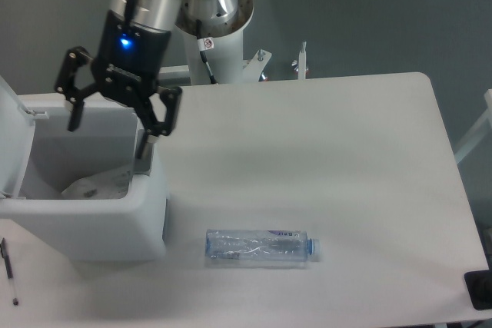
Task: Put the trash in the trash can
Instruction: 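Open the gripper to drop the paper into the bin, then move the open gripper down over the clear plastic bottle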
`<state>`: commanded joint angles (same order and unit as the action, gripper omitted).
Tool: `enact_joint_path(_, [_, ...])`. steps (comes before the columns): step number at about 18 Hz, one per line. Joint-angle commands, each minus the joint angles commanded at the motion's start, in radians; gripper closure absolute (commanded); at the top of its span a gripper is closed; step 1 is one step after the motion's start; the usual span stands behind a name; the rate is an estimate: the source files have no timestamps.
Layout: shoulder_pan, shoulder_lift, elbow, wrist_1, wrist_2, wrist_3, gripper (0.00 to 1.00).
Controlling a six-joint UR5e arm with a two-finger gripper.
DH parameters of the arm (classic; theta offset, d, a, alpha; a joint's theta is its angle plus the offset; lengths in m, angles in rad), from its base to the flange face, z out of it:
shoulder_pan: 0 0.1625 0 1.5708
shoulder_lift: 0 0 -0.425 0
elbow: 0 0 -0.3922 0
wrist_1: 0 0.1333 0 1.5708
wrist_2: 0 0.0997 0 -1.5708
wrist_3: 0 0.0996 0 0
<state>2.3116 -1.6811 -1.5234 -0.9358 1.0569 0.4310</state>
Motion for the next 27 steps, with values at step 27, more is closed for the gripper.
enact_joint_path(27, [0.083, -0.358, 0.108, 0.011, 0.173, 0.681, 0.0])
